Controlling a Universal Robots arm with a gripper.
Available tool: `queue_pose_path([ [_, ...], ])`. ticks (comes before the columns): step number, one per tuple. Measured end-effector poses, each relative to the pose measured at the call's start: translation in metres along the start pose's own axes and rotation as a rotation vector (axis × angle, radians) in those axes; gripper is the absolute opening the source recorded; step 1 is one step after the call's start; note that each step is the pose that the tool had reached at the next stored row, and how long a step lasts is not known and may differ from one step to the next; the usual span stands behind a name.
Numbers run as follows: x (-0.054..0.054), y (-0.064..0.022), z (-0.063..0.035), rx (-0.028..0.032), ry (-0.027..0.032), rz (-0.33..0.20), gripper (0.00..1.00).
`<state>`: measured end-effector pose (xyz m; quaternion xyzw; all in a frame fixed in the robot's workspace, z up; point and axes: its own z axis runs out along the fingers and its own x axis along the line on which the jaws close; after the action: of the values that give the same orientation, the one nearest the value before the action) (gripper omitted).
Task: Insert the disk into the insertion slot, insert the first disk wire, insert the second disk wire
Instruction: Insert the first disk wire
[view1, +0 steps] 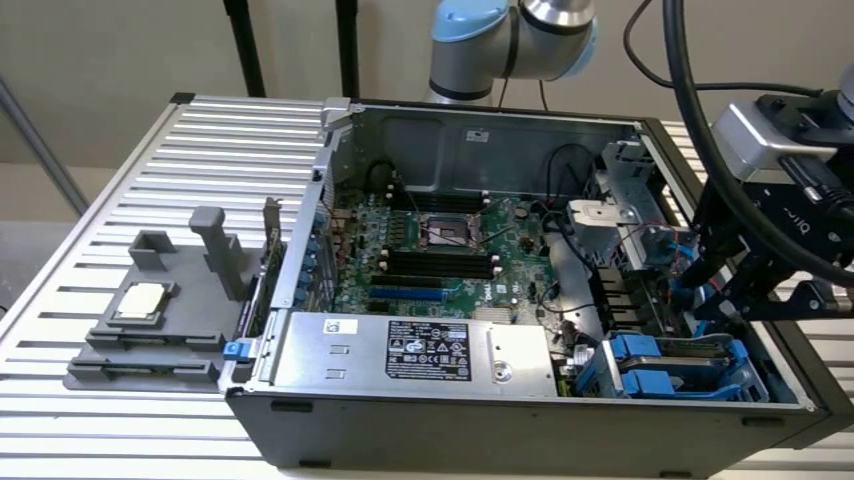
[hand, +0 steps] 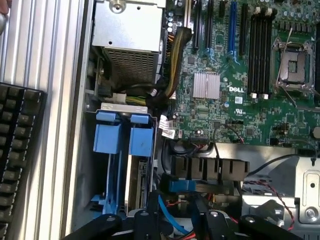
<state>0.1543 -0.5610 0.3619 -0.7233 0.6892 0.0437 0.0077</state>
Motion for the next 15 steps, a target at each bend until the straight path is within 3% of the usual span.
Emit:
queue_pose_path([
  [6, 0.016, 0.0022, -0.0011, -0.0001, -0.0031, 0.000, 0.39],
  [15, 0.017, 0.0022, -0.0011, -0.0002, -0.0039, 0.000, 0.39],
])
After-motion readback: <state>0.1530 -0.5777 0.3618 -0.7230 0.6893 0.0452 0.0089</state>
